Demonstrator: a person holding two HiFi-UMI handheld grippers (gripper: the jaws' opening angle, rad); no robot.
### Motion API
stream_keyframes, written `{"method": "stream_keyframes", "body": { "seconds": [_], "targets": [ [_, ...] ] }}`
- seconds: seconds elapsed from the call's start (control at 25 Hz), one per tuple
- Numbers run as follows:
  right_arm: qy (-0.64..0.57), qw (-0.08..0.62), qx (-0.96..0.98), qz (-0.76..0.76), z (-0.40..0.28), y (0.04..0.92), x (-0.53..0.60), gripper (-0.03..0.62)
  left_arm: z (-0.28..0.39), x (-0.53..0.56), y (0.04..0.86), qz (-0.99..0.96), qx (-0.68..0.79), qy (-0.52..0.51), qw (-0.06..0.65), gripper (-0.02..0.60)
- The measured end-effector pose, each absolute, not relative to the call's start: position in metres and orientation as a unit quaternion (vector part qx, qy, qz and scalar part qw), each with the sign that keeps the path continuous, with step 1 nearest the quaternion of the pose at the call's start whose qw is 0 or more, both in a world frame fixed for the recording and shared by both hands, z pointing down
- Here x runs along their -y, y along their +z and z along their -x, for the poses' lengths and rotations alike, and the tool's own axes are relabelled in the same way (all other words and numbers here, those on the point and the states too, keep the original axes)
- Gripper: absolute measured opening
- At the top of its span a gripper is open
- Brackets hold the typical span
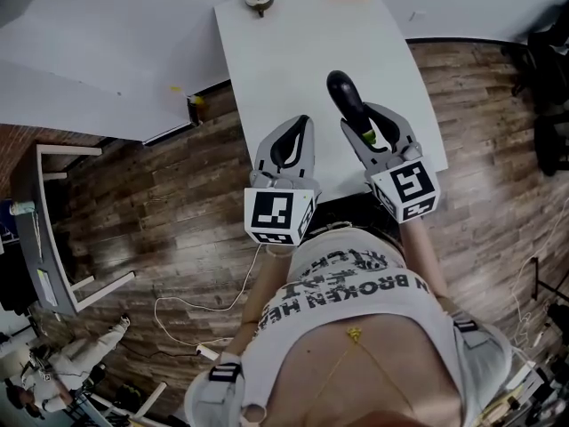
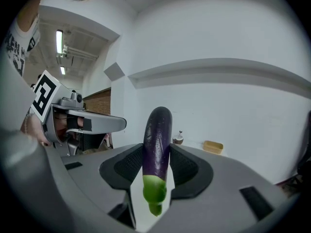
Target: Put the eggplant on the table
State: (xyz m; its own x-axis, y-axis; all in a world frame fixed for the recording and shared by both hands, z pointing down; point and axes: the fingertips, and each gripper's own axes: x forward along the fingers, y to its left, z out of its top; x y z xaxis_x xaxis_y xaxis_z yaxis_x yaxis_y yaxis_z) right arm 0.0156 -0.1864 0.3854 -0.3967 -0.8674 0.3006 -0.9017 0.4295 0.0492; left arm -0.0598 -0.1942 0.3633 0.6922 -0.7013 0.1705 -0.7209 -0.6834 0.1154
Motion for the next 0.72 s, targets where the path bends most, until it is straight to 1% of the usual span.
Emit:
{"method": "stream_keyframes", "body": {
  "seconds": [0.32, 0.48, 0.72],
  "targets": [
    [0.069, 0.148, 0.845, -0.51, -0.032, 0.396, 0.188, 0.17, 0.049, 0.194, 0.372, -0.904, 0.41, 0.075, 0.091, 0.006],
    [0.065, 0.15, 0.856, -0.49, -0.053, 0.391, 0.192, 0.17, 0.029, 0.198, 0.367, -0.893, 0.435, 0.066, 0.096, 0.006],
    [0.06, 0.144, 0.873, -0.463, -0.082, 0.385, 0.194, 0.17, -0.006, 0.193, 0.357, -0.885, 0.455, 0.056, 0.083, 0.006]
  ]
}}
